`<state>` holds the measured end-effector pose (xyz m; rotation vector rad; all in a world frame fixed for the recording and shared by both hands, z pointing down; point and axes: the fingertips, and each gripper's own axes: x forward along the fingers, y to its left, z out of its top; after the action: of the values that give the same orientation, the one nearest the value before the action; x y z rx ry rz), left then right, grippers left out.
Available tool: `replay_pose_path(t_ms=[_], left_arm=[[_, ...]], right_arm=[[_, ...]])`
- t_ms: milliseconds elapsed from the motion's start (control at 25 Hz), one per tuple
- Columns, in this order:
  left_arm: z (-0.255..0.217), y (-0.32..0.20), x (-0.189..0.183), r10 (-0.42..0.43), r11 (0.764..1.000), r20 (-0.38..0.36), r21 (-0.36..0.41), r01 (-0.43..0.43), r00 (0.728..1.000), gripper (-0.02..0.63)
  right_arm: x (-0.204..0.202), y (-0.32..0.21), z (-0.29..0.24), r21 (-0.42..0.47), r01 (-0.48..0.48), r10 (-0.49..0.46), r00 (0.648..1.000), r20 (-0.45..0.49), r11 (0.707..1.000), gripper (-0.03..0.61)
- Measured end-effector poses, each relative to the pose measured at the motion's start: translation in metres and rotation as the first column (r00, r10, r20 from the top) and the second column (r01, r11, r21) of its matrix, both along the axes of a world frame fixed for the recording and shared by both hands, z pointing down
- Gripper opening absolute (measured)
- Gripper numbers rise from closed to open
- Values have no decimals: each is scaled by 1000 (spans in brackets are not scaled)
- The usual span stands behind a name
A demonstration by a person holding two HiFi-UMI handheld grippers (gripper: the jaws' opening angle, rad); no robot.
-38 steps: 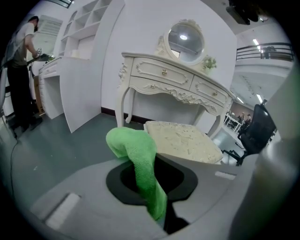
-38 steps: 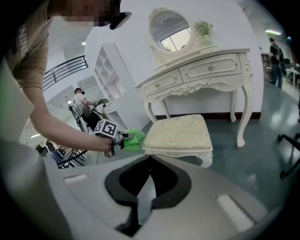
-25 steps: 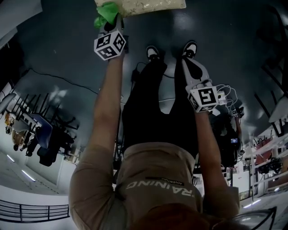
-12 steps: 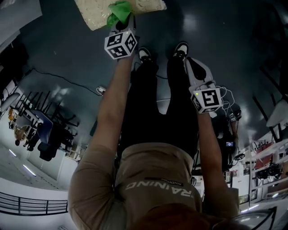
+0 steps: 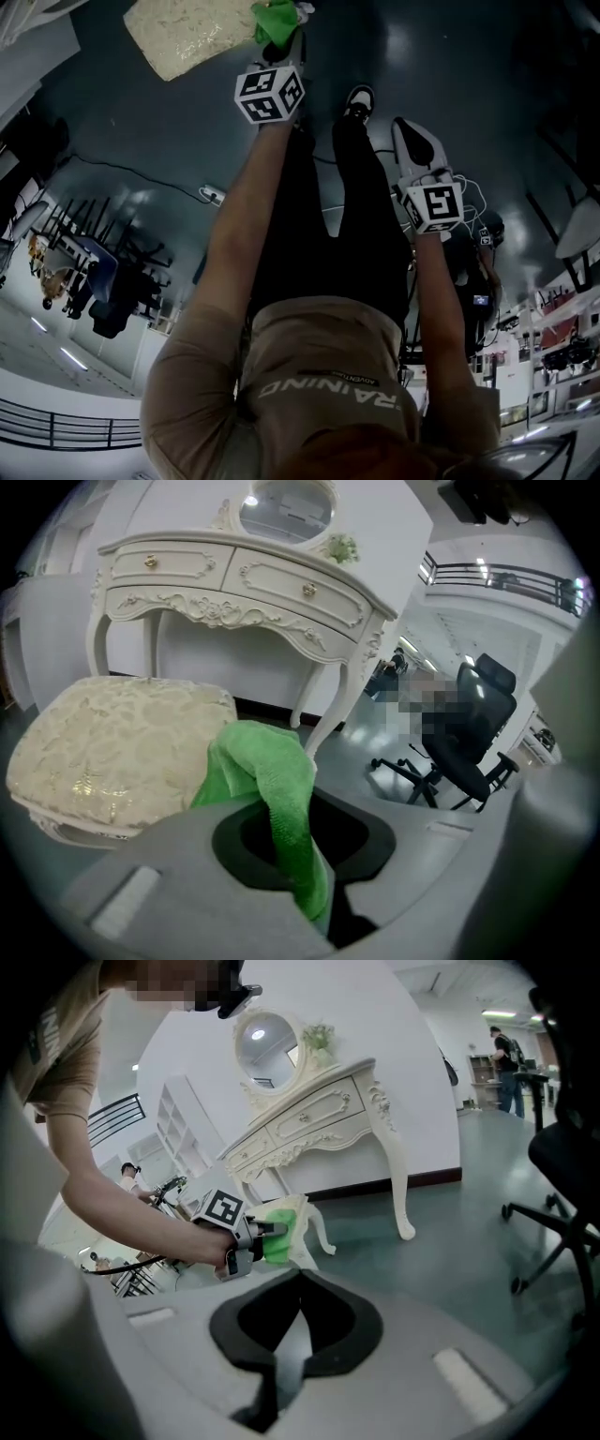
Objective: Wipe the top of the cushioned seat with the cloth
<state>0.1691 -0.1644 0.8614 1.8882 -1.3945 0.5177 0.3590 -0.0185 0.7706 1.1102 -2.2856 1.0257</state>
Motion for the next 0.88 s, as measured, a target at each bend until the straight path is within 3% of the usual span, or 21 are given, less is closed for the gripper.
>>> replay_pose_path(t_ms=[240,480,720,880], left_arm=[[-31,14,35,100,995,-37,4,-100,994,47],[-70,47,44,98,995,-67,15,-97,993,47],[-130,88,4,97,992,-78,89,-90,992,46],[-161,137,-36,100,992,-60,85,-95,993,47]], right_arm=[[6,-11,-11,27,-32,32,999,3,999,2],[-13,-13,-40,72,-57,54,998,39,996,2],[-68,17,-84,124,1,-7,999,51,992,2],[-110,56,-118,128,39,-45,998,42,991,2]])
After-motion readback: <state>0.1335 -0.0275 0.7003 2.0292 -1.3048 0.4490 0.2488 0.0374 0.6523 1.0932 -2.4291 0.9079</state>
